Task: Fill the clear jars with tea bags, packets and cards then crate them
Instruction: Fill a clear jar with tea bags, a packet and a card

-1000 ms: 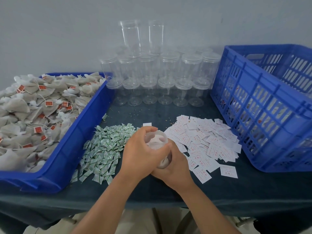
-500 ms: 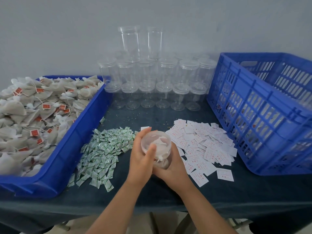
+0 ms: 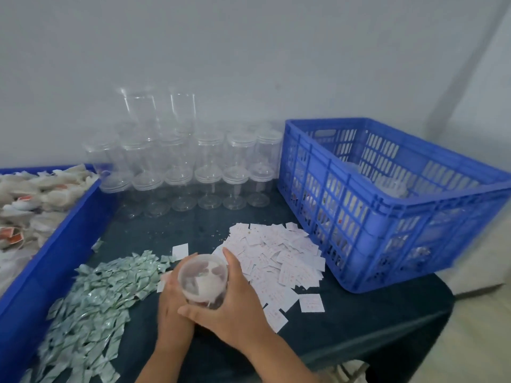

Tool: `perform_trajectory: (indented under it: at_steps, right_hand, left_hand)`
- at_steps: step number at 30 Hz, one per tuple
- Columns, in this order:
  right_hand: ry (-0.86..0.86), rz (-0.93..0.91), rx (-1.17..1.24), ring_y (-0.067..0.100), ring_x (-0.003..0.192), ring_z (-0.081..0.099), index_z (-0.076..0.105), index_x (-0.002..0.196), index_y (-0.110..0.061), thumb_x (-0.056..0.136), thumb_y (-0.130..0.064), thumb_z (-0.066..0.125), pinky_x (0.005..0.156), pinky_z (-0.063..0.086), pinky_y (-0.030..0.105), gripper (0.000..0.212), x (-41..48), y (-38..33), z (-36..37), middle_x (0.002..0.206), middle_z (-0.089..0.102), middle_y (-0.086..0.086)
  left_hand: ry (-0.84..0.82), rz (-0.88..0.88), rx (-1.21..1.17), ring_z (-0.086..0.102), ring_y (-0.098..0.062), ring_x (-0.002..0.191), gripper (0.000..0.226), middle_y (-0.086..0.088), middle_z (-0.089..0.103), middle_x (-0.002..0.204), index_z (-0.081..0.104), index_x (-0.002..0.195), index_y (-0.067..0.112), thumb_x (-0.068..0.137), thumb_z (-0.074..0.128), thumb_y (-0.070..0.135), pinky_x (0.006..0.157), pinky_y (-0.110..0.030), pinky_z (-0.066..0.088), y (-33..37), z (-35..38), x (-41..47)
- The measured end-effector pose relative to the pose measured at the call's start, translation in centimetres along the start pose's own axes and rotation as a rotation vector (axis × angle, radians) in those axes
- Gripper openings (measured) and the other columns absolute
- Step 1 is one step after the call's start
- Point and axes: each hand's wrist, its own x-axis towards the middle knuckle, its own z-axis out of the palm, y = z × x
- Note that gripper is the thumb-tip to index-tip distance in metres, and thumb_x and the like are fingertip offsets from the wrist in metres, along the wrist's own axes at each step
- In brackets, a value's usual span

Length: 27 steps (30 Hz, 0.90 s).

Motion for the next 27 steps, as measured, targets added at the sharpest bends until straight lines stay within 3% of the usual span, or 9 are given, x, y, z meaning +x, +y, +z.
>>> perform_trajectory:
  at_steps: [3, 5, 9, 11, 15, 17, 20, 23, 27]
  right_hand:
    - [-0.106, -0.004, -0.179, 0.001, 0.113, 0.06, 0.03, 0.143, -0.059, 0.057, -0.085, 0.083, 0.091, 0.051, 0.024, 0.105, 1.0, -0.9, -3.2, 0.127, 0.059, -0.029]
    - [-0.137, -0.05, -0.277, 0.004, 0.105, 0.061, 0.041, 0.129, -0.05, 0.062, -0.08, 0.084, 0.085, 0.053, 0.027, 0.085, 0.9, -1.9, -5.1, 0.12, 0.06, -0.026]
    - [-0.082, -0.092, -0.269, -0.002, 0.11, 0.061, 0.041, 0.129, -0.05, 0.065, -0.079, 0.084, 0.093, 0.056, 0.031, 0.083, 0.4, -4.4, -9.3, 0.124, 0.059, -0.028]
    - [0.024, -0.144, -0.286, -0.006, 0.11, 0.06, 0.042, 0.13, -0.051, 0.063, -0.084, 0.081, 0.09, 0.053, 0.021, 0.085, 0.5, -6.5, -12.7, 0.122, 0.06, -0.029]
    - [0.245, -0.262, -0.394, -0.016, 0.106, 0.06, 0.044, 0.127, -0.054, 0.062, -0.092, 0.074, 0.079, 0.05, 0.007, 0.082, 1.1, -11.3, -20.7, 0.114, 0.063, -0.035]
    - [0.351, -0.295, -0.471, -0.015, 0.098, 0.062, 0.044, 0.129, -0.051, 0.062, -0.096, 0.069, 0.076, 0.048, 0.005, 0.085, 1.7, -12.9, -24.5, 0.107, 0.065, -0.033]
    - [0.523, -0.286, -0.582, -0.008, 0.08, 0.059, 0.048, 0.136, -0.037, 0.057, -0.1, 0.064, 0.07, 0.04, 0.002, 0.102, 3.4, -14.1, -29.8, 0.1, 0.063, -0.026]
    - [0.594, -0.217, -0.659, 0.002, 0.085, 0.062, 0.053, 0.133, -0.026, 0.055, -0.098, 0.063, 0.071, 0.043, 0.015, 0.106, 5.5, -14.2, -34.7, 0.101, 0.062, -0.017]
    - [0.553, -0.031, -0.855, 0.017, 0.094, 0.059, 0.061, 0.122, -0.019, 0.051, -0.097, 0.059, 0.078, 0.045, 0.035, 0.106, 8.8, -12.6, -40.2, 0.108, 0.06, -0.009]
  left_hand:
    - [-0.134, 0.043, 0.109, 0.07, -0.017, 0.106, 0.056, 0.006, 0.074, 0.113, 0.065, 0.129, 0.04, 0.076, 0.081, 0.044, 0.089, -0.041, 0.056, 0.5, 0.2, 0.3]
    - [-0.191, 0.044, 0.143, 0.071, -0.019, 0.106, 0.049, 0.006, 0.075, 0.107, 0.069, 0.123, 0.042, 0.081, 0.081, 0.019, 0.085, -0.029, 0.054, 1.0, 0.6, 0.4]
    - [-0.207, 0.265, 0.147, 0.066, -0.002, 0.107, 0.053, 0.01, 0.072, 0.119, 0.066, 0.119, 0.05, 0.077, 0.087, 0.025, 0.084, -0.003, 0.047, 5.5, 2.8, 0.6]
    - [-0.202, 0.366, -0.014, 0.07, 0.0, 0.098, 0.025, 0.012, 0.074, 0.114, 0.067, 0.121, 0.045, 0.113, 0.05, 0.029, 0.074, -0.005, 0.051, 9.4, 4.9, 1.4]
    - [-0.368, 0.405, -0.262, 0.069, -0.015, 0.059, 0.066, -0.002, 0.074, 0.08, 0.07, 0.124, 0.027, 0.105, 0.025, 0.071, 0.046, -0.023, 0.05, 18.4, 10.0, 4.1]
    - [-0.404, 0.463, -0.297, 0.074, -0.02, 0.07, 0.064, -0.004, 0.076, 0.086, 0.071, 0.121, 0.024, 0.109, 0.023, 0.064, 0.056, -0.026, 0.054, 21.7, 13.0, 5.2]
    - [-0.278, 0.465, -0.385, 0.07, 0.002, 0.079, 0.04, 0.016, 0.074, 0.091, 0.068, 0.108, 0.021, 0.111, 0.037, 0.046, 0.064, -0.012, 0.051, 25.1, 17.7, 6.6]
    - [-0.236, 0.376, -0.302, 0.062, 0.011, 0.08, 0.015, 0.016, 0.068, 0.091, 0.06, 0.102, 0.027, 0.108, 0.053, 0.039, 0.069, -0.006, 0.044, 26.1, 22.2, 7.9]
    - [-0.428, 0.366, 0.003, 0.064, 0.001, 0.088, 0.023, 0.014, 0.064, 0.097, 0.055, 0.116, 0.026, 0.107, 0.05, 0.046, 0.072, -0.025, 0.048, 25.8, 26.7, 8.6]
